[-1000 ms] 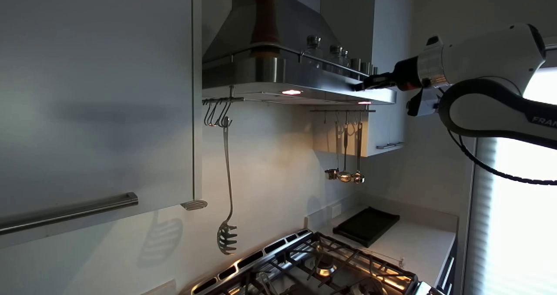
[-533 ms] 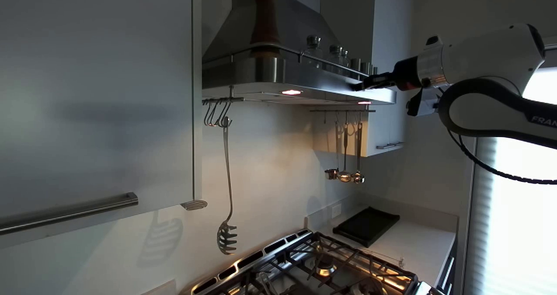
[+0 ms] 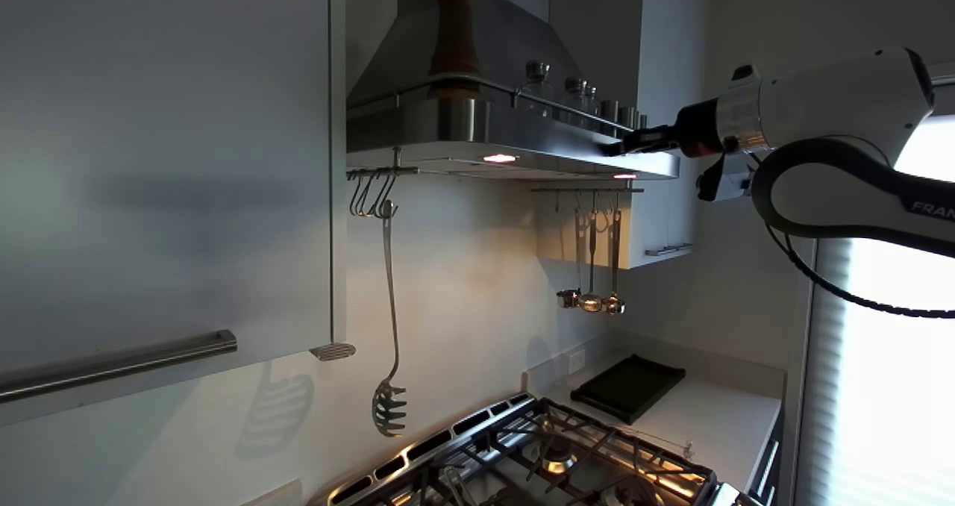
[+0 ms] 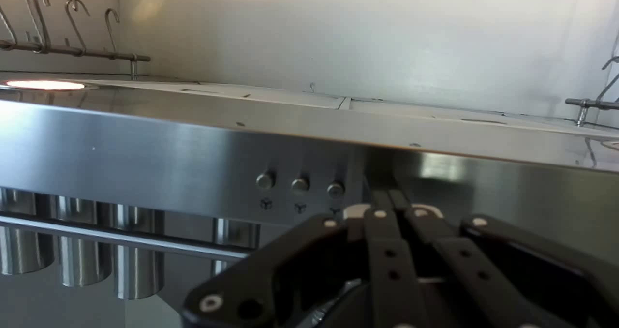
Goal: Press the far left button on the under the counter lights rack to turn of the under the counter lights
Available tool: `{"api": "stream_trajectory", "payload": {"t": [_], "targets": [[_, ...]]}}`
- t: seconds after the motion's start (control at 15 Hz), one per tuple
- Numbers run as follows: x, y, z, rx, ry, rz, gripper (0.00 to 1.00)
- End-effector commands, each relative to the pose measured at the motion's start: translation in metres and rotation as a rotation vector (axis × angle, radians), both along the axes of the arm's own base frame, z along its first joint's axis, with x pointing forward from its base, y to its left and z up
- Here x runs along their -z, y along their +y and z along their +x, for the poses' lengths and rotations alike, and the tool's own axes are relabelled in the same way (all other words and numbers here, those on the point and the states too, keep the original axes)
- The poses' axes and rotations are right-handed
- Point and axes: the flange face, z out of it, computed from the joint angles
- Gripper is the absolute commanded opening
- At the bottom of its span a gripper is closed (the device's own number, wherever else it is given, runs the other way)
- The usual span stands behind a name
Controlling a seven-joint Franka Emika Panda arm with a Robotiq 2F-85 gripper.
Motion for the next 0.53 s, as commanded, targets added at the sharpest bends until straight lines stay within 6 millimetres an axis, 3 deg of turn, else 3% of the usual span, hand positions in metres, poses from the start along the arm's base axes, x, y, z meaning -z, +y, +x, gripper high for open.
{"api": "stream_trajectory", "payload": {"t": [0.0,0.47], "targets": [[0.012,-0.006,0.029,-0.013,0.014,0.012,0.0],[0.0,-0.004,0.015,0.0,0.009,-0.002,0.0]]}}
